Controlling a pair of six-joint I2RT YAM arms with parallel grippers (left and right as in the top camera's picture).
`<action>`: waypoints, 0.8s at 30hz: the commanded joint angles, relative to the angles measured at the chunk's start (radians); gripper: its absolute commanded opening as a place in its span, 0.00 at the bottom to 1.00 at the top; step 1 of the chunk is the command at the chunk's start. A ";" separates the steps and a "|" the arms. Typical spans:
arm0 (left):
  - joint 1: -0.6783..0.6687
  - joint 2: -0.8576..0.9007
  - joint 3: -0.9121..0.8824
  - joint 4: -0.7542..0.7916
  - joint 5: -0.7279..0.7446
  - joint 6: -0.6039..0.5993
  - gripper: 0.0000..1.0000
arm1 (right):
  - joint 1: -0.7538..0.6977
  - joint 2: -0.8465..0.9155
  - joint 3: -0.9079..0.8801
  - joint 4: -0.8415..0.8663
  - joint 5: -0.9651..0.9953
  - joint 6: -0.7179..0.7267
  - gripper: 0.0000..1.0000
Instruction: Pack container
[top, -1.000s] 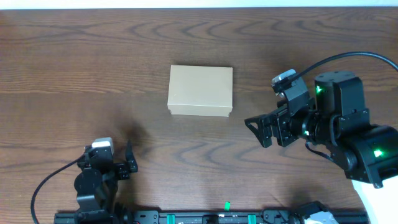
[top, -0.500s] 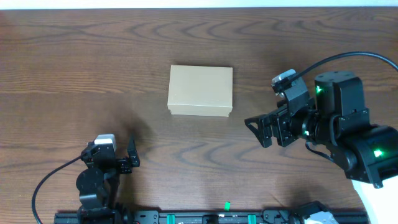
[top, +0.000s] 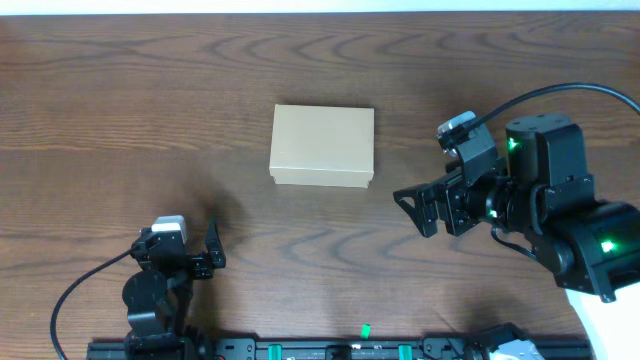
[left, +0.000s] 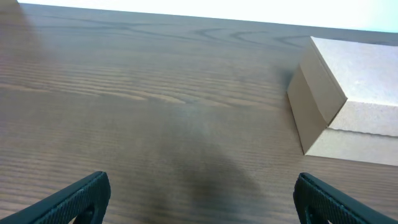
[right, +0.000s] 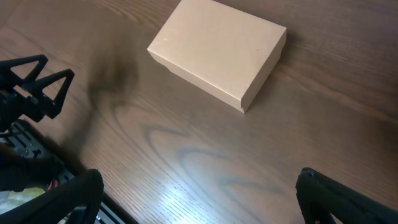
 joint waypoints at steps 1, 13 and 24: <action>0.003 -0.006 -0.022 0.004 0.007 -0.004 0.95 | 0.008 0.000 0.011 0.000 0.003 -0.004 0.99; 0.003 -0.006 -0.022 0.004 0.006 -0.004 0.95 | 0.008 0.000 0.012 0.000 0.003 -0.005 0.99; 0.003 -0.006 -0.022 0.004 0.007 -0.004 0.95 | 0.008 -0.003 0.012 -0.006 0.071 -0.005 0.99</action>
